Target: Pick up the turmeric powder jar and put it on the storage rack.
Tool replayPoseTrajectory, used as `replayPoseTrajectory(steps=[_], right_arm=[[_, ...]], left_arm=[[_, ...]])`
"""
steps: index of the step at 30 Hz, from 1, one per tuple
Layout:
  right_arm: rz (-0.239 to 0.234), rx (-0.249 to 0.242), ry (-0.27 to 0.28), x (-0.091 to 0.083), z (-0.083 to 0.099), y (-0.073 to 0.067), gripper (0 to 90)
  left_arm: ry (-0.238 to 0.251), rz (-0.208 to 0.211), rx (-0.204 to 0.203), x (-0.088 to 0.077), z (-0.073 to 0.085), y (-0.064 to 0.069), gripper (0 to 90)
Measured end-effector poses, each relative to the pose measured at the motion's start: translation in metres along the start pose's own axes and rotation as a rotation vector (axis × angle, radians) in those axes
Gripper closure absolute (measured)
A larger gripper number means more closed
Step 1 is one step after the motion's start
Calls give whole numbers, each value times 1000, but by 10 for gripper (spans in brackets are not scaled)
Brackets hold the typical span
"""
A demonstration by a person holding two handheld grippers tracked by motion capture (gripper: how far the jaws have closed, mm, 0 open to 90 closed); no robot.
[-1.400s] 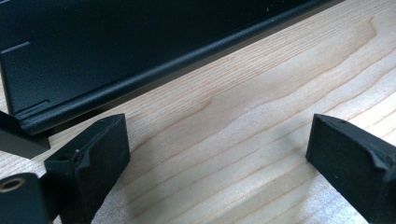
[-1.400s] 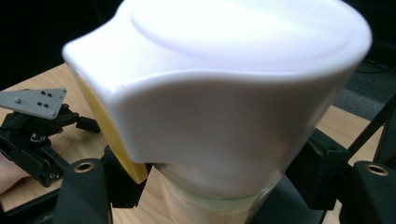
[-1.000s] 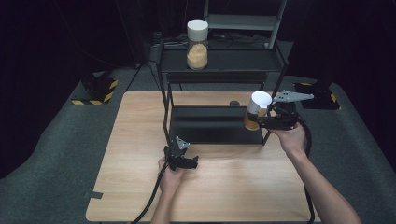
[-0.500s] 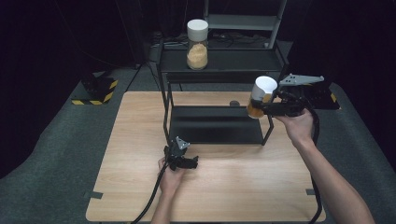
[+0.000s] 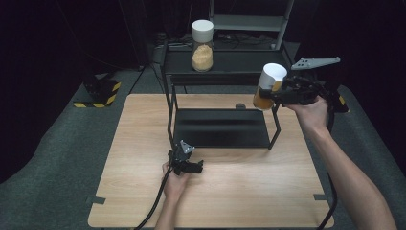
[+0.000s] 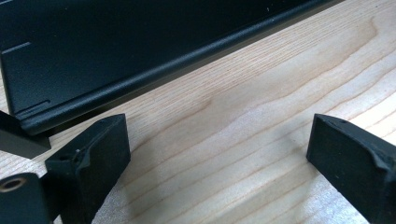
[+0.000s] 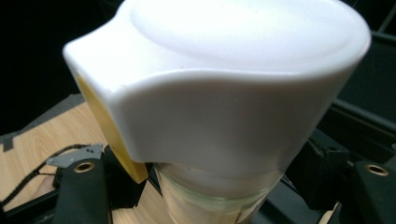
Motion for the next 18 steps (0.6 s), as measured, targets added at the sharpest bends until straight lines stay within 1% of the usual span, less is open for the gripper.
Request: replayPoseTrajectory(steps=[3, 5, 6, 12, 16, 17, 18], right_arm=[[-12, -5, 12, -4, -11, 1, 307], [-39, 10, 28, -6, -17, 5, 307], [-43, 15, 33, -7, -20, 6, 307], [-35, 21, 43, -4, -40, 8, 307], [-11, 23, 39, 2, -57, 7, 307], [-11, 23, 39, 2, -57, 7, 307], [-2, 25, 40, 5, -61, 7, 307]], left_arm=[[0, -1, 1, 0, 0, 0, 62], [1, 0, 0, 0, 0, 0, 62], [0, 0, 0, 0, 0, 0, 62], [0, 0, 0, 0, 0, 0, 62], [0, 0, -1, 0, 0, 0, 62], [0, 0, -1, 0, 0, 0, 62], [0, 0, -1, 0, 0, 0, 62]])
Point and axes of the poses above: each handheld gripper's, and its own axes: x roughly forward along the jaws, z roughly out of its underside, y roughly to its right, the point moved 7 cm from there along x, roughly forward along the jaws, and after that the axes turned 10 degrees about -z, right-handed, at the moved point
